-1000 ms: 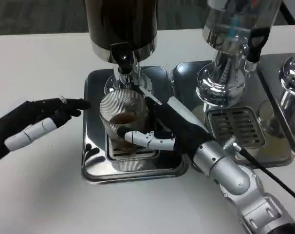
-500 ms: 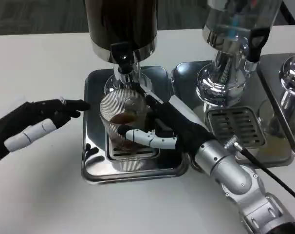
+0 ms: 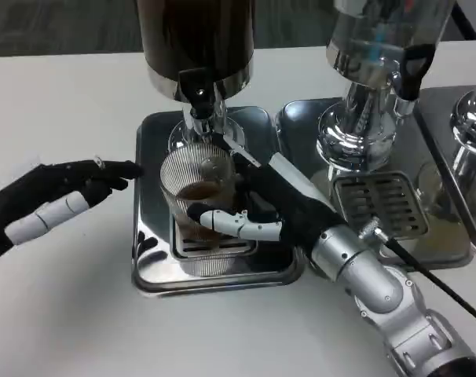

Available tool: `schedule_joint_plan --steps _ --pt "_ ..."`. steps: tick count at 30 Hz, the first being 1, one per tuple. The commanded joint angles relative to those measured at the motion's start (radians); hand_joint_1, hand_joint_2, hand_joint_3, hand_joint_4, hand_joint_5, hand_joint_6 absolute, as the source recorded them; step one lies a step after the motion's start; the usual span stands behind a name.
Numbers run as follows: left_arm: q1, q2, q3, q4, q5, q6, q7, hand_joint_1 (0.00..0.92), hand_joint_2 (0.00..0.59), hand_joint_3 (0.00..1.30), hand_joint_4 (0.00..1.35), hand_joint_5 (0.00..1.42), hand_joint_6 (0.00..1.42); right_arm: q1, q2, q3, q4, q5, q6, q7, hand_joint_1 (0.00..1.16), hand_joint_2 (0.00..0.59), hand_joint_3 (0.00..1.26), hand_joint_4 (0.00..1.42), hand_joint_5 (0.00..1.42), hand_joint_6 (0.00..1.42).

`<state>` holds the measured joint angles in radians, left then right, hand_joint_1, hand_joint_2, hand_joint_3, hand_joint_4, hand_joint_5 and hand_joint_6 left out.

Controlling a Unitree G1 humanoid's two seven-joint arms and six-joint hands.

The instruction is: Grasp the cup under the faucet to collect the drink, then remove the cup.

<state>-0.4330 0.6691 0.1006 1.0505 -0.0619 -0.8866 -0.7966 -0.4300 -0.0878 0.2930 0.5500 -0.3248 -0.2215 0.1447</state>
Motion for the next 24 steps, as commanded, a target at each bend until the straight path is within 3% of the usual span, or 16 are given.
schedule_joint_plan --steps 1,13,24 --pt "0.014 0.018 -0.006 0.007 0.015 0.002 0.000 0.000 0.112 0.30 0.20 0.22 0.23 -0.018 0.006 0.010 0.010 -0.013 0.010 -0.014 0.58 0.211 0.00 0.00 0.07 0.16" --pt "0.027 0.022 -0.007 0.001 0.016 0.004 0.002 0.000 0.112 0.30 0.20 0.22 0.23 -0.007 0.013 0.017 -0.011 -0.034 0.038 -0.042 0.64 0.212 0.02 0.08 0.18 0.22" --pt "0.025 0.024 -0.005 0.004 0.024 0.002 0.004 0.000 0.114 0.29 0.20 0.22 0.23 0.015 0.028 0.026 -0.029 -0.068 0.034 -0.128 0.66 0.208 0.26 0.35 0.38 0.41"
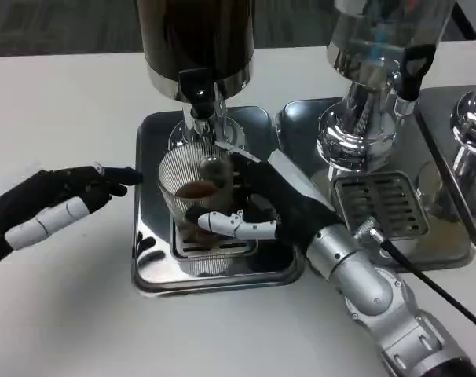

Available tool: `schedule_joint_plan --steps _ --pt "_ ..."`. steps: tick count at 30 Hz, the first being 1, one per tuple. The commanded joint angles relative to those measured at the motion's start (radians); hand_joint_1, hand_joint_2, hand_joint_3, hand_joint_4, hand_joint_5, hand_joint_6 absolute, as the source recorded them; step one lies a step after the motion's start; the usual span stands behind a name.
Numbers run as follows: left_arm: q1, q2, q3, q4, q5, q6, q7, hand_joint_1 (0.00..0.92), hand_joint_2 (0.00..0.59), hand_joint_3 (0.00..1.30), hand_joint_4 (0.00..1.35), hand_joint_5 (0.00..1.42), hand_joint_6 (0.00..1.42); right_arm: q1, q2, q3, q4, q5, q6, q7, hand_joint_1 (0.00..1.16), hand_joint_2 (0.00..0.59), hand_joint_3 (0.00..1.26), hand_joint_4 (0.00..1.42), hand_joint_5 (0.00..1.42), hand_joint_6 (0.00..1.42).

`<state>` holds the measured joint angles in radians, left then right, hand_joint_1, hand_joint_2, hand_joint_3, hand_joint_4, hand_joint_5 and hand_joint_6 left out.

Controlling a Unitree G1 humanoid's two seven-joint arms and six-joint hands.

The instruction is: Grasp the cup under the faucet to collect the drink, then remove the cup.

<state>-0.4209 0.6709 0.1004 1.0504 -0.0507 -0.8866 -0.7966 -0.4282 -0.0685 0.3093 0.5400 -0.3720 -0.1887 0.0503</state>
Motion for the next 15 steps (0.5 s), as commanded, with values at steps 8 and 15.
schedule_joint_plan --steps 8,15 --pt "0.009 0.021 -0.003 0.007 0.021 0.001 0.007 0.000 0.114 0.29 0.20 0.22 0.23 0.042 0.016 0.024 -0.045 -0.075 -0.017 -0.140 0.68 0.199 0.39 0.51 0.53 0.55" --pt "0.007 0.021 -0.003 0.009 0.025 -0.001 0.009 0.000 0.112 0.28 0.20 0.22 0.23 0.070 0.026 0.023 -0.061 -0.105 -0.042 -0.239 0.69 0.204 0.47 0.61 0.67 0.77"
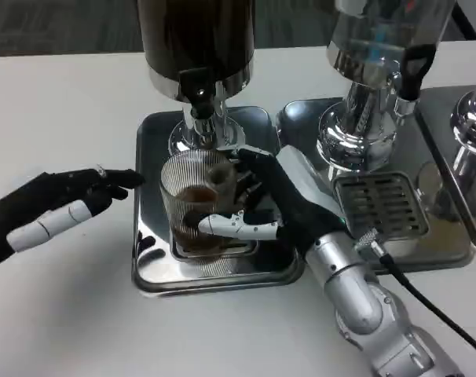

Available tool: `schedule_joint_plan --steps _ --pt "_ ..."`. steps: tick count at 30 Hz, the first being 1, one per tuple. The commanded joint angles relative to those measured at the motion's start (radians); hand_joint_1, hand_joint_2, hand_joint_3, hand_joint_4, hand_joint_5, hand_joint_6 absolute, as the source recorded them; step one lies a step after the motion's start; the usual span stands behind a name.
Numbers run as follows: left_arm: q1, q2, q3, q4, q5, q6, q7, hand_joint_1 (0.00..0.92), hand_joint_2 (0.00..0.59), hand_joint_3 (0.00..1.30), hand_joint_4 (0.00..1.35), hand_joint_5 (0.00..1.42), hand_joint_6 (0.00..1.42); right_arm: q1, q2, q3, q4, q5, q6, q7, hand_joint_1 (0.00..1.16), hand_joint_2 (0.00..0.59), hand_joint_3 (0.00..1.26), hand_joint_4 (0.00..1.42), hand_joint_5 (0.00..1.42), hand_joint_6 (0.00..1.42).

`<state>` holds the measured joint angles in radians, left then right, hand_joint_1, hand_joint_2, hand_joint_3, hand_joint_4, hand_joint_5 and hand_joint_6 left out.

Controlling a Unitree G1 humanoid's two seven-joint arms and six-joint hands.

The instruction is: Grasp the cup under the faucet to collect the drink, then remove the cup.

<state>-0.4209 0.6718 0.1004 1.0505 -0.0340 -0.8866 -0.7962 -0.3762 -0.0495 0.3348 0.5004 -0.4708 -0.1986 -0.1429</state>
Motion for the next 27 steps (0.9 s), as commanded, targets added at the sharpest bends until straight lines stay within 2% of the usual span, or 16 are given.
schedule_joint_plan --steps 1,9,27 --pt "0.007 0.020 -0.003 0.009 0.008 0.000 0.008 0.000 0.112 0.28 0.20 0.22 0.23 0.023 0.008 -0.003 -0.023 -0.009 -0.036 -0.058 0.69 0.204 0.48 0.63 0.69 0.80" --pt "0.003 0.014 -0.007 0.013 0.010 -0.001 0.005 0.000 0.111 0.27 0.19 0.22 0.23 0.051 0.006 -0.003 -0.045 -0.027 -0.051 -0.115 0.70 0.209 0.54 0.71 0.79 0.91" --pt "-0.007 0.000 -0.013 0.015 0.009 -0.008 0.001 0.000 0.111 0.26 0.19 0.22 0.23 0.098 -0.001 -0.033 -0.092 -0.013 -0.071 -0.153 0.74 0.219 0.59 0.75 0.86 1.05"
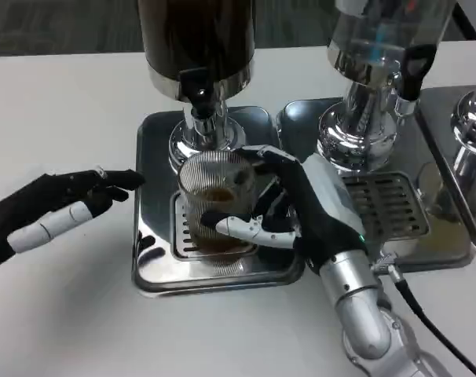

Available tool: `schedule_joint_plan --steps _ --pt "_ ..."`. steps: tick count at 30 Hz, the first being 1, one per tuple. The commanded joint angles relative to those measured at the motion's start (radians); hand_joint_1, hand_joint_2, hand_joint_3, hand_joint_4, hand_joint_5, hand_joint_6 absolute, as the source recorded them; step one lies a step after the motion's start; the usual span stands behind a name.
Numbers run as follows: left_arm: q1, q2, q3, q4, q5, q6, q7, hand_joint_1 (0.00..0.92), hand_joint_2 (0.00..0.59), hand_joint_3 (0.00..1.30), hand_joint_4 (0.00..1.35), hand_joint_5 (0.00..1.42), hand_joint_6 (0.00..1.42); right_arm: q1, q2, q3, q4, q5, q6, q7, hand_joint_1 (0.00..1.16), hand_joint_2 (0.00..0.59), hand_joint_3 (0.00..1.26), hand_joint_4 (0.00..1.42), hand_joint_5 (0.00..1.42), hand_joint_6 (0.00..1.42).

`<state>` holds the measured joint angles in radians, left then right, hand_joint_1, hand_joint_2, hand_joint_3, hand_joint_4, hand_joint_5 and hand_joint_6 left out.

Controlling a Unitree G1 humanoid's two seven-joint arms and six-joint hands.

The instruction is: Grasp the cup under the faucet to collect the drink, then remove the cup.

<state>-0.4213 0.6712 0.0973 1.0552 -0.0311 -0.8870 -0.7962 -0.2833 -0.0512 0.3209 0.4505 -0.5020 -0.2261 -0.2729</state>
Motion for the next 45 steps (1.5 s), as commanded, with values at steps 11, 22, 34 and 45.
schedule_joint_plan --steps 11,22,34,45 --pt "-0.010 -0.012 -0.017 0.008 0.007 -0.016 -0.002 0.000 0.111 0.26 0.18 0.22 0.23 0.057 -0.007 -0.053 -0.121 0.021 -0.037 -0.031 0.80 0.183 0.59 0.72 0.88 1.08" --pt "-0.012 -0.025 -0.030 0.004 0.000 -0.029 -0.007 0.000 0.111 0.25 0.18 0.22 0.23 0.111 -0.017 -0.086 -0.208 0.014 -0.013 -0.033 0.85 0.169 0.59 0.72 0.92 1.13" --pt "-0.004 -0.036 -0.056 -0.020 0.003 -0.091 -0.011 0.000 0.111 0.24 0.18 0.21 0.23 0.161 -0.036 -0.123 -0.289 0.014 0.017 -0.025 0.86 0.145 0.62 0.73 0.93 1.17" --pt "0.020 -0.043 -0.062 -0.072 -0.018 -0.158 -0.024 0.000 0.111 0.24 0.17 0.21 0.23 0.207 -0.049 -0.138 -0.365 0.012 0.041 -0.012 0.86 0.143 0.63 0.74 0.93 1.17"
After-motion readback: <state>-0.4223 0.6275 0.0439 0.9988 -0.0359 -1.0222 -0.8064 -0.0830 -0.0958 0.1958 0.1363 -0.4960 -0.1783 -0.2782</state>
